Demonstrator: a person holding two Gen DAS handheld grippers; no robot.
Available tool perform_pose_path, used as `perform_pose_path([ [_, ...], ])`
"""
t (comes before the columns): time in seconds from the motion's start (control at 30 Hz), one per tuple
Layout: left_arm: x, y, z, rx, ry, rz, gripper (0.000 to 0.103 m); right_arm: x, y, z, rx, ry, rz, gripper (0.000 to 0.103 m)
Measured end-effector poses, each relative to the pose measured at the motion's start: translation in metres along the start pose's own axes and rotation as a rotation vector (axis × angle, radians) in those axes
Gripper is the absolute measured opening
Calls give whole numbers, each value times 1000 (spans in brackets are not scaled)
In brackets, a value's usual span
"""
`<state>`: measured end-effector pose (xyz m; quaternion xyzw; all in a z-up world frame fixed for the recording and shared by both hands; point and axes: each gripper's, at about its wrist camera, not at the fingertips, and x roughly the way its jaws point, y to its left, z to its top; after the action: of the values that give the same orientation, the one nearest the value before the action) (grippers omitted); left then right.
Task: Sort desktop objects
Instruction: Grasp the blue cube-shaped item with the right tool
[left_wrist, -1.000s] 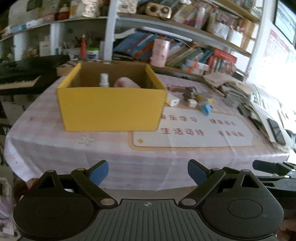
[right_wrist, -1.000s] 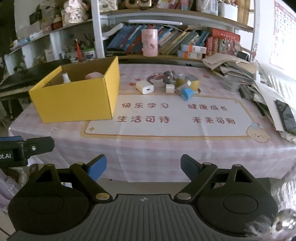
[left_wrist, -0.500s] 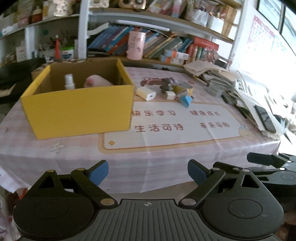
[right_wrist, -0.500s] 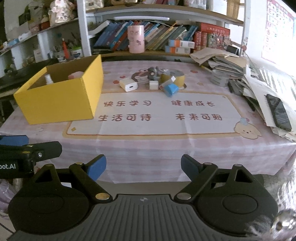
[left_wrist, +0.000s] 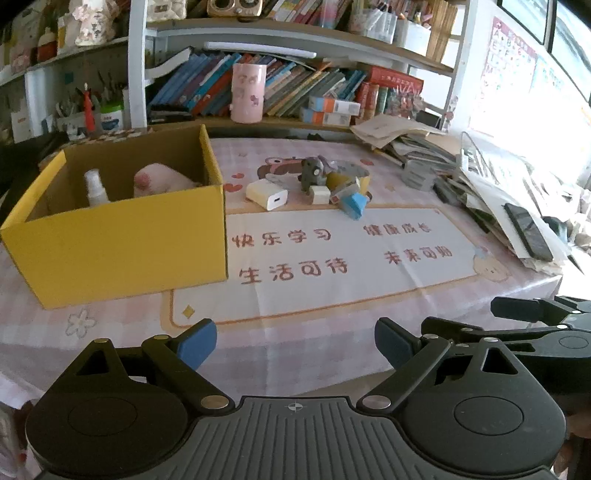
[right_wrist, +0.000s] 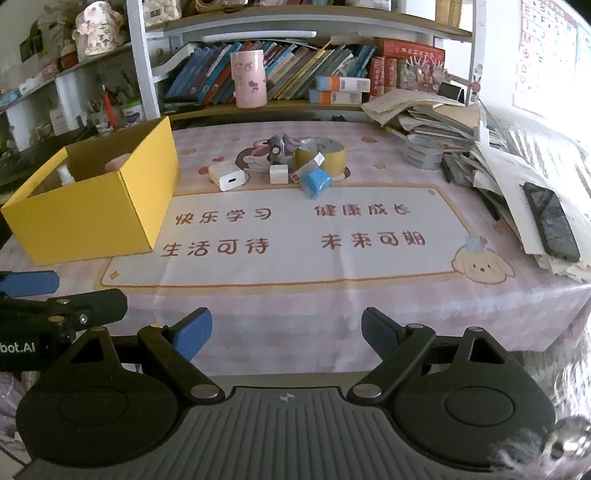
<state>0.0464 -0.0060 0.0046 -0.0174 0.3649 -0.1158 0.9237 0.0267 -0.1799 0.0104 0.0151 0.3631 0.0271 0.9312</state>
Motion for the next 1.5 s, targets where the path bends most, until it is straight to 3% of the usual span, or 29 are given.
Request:
perform_pose_path([
  [0.63, 61, -46, 42, -54, 11, 46, 95, 50, -72, 54, -29, 32, 76, 87],
  [1.1, 99, -75, 70, -96, 18, 155, 95, 93, -115, 87, -62, 64, 173, 87],
  [1.5, 120, -83, 100, -121, 21, 268, 95, 147, -124, 107, -134, 77, 262, 85],
])
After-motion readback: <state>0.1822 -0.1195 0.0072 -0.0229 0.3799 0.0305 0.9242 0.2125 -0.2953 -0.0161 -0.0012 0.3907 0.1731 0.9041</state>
